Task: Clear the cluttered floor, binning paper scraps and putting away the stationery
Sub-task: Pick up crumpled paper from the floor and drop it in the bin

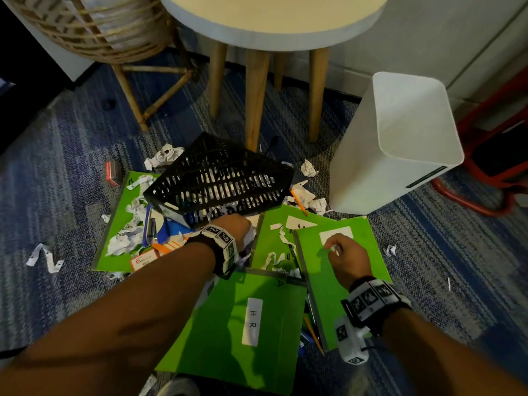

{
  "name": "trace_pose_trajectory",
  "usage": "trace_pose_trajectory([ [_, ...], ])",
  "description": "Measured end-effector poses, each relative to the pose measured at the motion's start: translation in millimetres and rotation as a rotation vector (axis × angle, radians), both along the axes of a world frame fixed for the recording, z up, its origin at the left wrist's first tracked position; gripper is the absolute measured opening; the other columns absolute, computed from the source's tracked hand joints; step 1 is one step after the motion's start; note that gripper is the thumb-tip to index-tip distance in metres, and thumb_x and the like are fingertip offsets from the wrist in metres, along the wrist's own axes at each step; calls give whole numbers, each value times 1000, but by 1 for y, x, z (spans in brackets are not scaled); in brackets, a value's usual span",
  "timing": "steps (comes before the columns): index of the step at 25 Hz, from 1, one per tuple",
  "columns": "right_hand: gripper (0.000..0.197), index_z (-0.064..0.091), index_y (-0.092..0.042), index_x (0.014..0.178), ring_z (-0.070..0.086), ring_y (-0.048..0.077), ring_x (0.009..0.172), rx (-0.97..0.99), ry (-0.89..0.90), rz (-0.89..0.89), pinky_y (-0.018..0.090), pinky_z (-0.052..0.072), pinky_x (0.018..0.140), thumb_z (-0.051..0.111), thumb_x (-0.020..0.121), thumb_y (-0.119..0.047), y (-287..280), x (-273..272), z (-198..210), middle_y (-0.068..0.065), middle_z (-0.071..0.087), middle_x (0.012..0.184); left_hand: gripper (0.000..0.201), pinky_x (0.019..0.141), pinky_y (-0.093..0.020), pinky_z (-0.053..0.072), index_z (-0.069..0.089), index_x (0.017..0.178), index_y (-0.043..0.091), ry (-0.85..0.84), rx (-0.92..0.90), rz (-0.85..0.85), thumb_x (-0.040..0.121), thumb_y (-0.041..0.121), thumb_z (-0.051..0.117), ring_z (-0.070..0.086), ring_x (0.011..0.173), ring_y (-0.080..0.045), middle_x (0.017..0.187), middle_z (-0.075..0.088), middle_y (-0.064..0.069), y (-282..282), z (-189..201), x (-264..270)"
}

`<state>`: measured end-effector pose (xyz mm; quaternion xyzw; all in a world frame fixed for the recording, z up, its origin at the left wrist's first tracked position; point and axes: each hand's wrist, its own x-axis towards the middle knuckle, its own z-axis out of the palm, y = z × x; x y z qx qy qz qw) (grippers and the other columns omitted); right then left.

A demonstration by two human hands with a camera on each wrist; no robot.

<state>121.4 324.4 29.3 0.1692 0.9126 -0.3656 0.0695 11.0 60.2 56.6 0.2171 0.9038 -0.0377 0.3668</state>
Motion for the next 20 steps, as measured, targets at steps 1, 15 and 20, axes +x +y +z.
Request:
trace_pose_trajectory([
  [1,25,60,-24,77,53,17,75,5,33,10,26,35,65,59,80,2,-2,-6,17,-2,61,82,36,80,-40,52,54,121,14,-4,-6,-33,86,19,60,59,103,-31,117,59,-11,4,11,-2],
  [15,32,57,-20,116,57,21,90,5,454,-247,31,48,84,57,87,-6,52,-102,207,3,60,103,20,66,-27,43,60,100,22,189,789,116,81,15,62,57,79,-21,93,59,-1,97,222,-59],
  [20,44,52,-21,125,58,31,111,-27,238,-350,34,45,94,66,84,-12,85,-130,213,11,60,121,39,92,-37,47,55,125,15,310,974,154,87,16,63,55,113,-29,124,58,-11,136,229,-57],
])
